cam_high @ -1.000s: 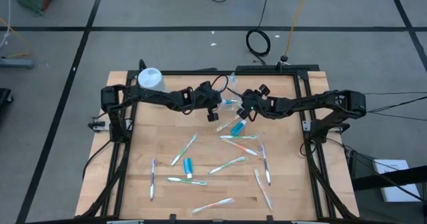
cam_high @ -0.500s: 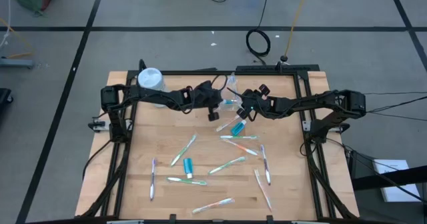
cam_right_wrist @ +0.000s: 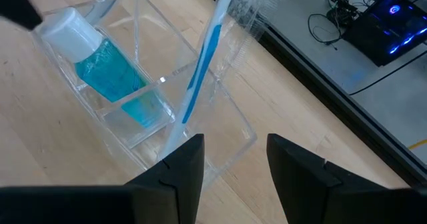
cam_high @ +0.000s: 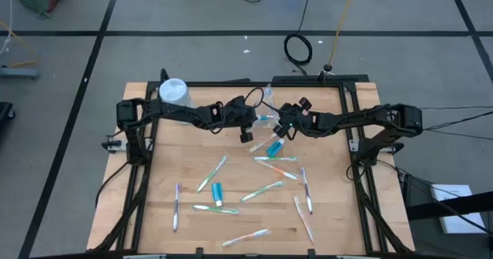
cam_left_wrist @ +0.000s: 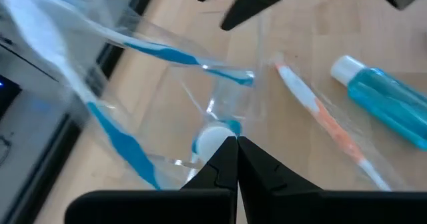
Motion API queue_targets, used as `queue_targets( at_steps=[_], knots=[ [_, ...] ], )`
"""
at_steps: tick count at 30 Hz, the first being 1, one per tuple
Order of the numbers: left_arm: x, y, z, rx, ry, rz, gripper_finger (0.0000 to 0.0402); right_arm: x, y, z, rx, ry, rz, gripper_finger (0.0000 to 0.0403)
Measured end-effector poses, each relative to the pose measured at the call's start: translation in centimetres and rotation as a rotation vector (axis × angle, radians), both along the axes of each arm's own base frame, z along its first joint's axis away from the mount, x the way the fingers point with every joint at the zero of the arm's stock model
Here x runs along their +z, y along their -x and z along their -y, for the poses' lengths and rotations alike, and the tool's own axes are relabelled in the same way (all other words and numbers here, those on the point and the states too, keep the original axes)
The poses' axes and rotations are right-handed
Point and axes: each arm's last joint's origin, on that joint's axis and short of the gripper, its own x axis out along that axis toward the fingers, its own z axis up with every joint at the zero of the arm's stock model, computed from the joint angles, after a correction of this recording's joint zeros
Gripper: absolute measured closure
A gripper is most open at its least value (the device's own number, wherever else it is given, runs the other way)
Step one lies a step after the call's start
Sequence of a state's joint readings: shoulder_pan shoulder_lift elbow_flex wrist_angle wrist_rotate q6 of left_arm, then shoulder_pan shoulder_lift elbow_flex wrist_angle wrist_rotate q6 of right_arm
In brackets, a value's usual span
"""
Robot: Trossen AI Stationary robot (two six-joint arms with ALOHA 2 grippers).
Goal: Pick & Place toothbrushing station
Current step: Put the mouthwash into the transparent organizer
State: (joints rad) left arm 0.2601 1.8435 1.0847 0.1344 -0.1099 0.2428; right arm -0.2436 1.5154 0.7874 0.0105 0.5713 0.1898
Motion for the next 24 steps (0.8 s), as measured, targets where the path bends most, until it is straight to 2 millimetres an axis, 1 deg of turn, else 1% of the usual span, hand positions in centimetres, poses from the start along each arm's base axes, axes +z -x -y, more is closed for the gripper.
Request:
queue_targets(
  at_steps=[5, 10, 15, 20, 22, 24],
  knots=[
    [-0.9, -0.7, -0.1, -0.008, -0.001, 0.042, 0.0391, 0.0, 0.0, 0.0, 0.001, -0.001, -0.001, 0.0248],
    [-1.9, -1.4, -0.4, -0.027, -0.053, 0.07, 0.0399, 0.0, 0.0, 0.0, 0.027, -0.031, 0.011, 0.0248],
    [-1.7, -1.6, -0.6, 0.003, -0.101, 0.09, 0.0389, 0.0, 0.0, 0.1, 0.036, -0.027, 0.004, 0.0248],
    [-0.9, -1.8, -1.2, 0.018, -0.11, 0.072, 0.0398, 0.0, 0.0, 0.0, 0.043, -0.026, -0.001, 0.0248],
    [-0.1, -2.3, -1.4, 0.017, -0.099, 0.028, 0.0397, 0.0, 0.0, 0.0, 0.043, -0.026, -0.001, 0.0248],
    [1.4, -2.9, -1.6, 0.012, -0.087, -0.032, 0.0384, 0.0, 0.0, 0.0, 0.043, -0.027, -0.001, 0.0248]
  ],
)
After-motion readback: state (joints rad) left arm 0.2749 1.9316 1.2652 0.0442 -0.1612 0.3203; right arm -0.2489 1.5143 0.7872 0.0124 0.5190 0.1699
